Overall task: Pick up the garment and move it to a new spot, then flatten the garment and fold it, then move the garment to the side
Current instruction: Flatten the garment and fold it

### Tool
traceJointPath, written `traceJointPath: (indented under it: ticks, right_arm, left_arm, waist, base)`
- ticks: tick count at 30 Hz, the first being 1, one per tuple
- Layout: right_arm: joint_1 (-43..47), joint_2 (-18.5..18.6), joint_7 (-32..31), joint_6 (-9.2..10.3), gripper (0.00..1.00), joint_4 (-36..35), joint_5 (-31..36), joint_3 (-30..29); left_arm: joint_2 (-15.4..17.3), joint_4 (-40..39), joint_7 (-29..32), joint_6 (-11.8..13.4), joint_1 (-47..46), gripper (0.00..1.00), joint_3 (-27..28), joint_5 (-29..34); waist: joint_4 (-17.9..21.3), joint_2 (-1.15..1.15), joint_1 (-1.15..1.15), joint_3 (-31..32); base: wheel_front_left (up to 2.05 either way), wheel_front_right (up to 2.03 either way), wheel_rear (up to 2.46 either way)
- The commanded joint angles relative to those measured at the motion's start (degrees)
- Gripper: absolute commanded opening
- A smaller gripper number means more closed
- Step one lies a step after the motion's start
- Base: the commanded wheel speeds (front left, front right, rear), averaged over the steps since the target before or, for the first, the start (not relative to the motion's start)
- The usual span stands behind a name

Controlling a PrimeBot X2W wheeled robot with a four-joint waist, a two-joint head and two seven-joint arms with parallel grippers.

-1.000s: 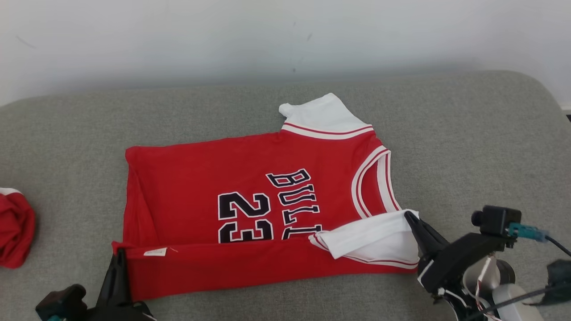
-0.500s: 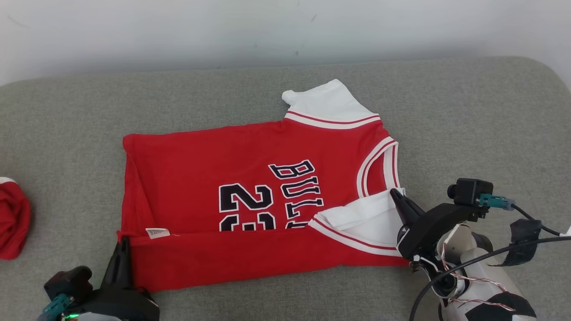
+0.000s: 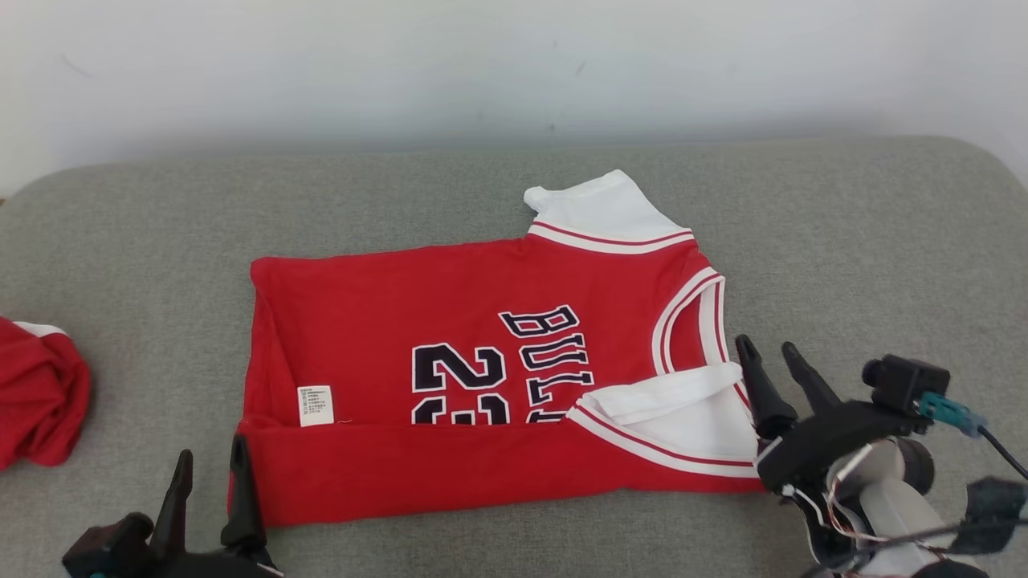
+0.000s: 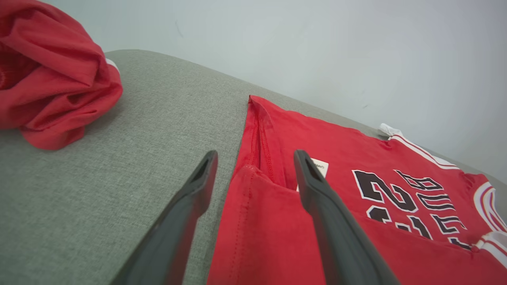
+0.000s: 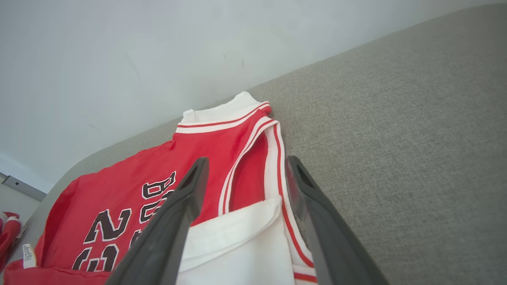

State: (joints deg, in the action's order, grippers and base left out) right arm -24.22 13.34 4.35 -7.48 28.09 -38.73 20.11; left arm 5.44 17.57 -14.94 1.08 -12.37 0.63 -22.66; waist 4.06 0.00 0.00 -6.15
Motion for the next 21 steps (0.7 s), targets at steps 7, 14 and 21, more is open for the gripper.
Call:
traceJointPath:
  ticks: [7,14,21]
  right_arm:
    - [8.2,3.7,2.5,-0.02,1.00,-7.1,5.7,-0.5]
    - [15.8,2.2,-0.4,-0.03,1.00,-11.5,8.8,-3.2]
    - [18.2,0.9,-2.4,-0.03,1.00,-13.1,10.5,-4.3]
  left_arm:
    - [-1.3,-5.1,-0.3,-0.1,6.4,1.00,1.4,3.0]
    - [-1.1,-3.5,-0.3,-0.2,7.9,1.00,1.1,6.8]
    - [-1.3,-1.1,-0.3,-0.9,7.0,1.00,1.1,7.9]
  waist:
    - [-1.2,0.00,0.00,1.1]
    - [-1.1,0.00,0.00,0.9]
    - [-0.6,0.00,0.00,-0.1]
  base:
    - [0.00,0.00,0.00]
    - [0.00,0.00,0.00]
    - [0.00,0.00,0.00]
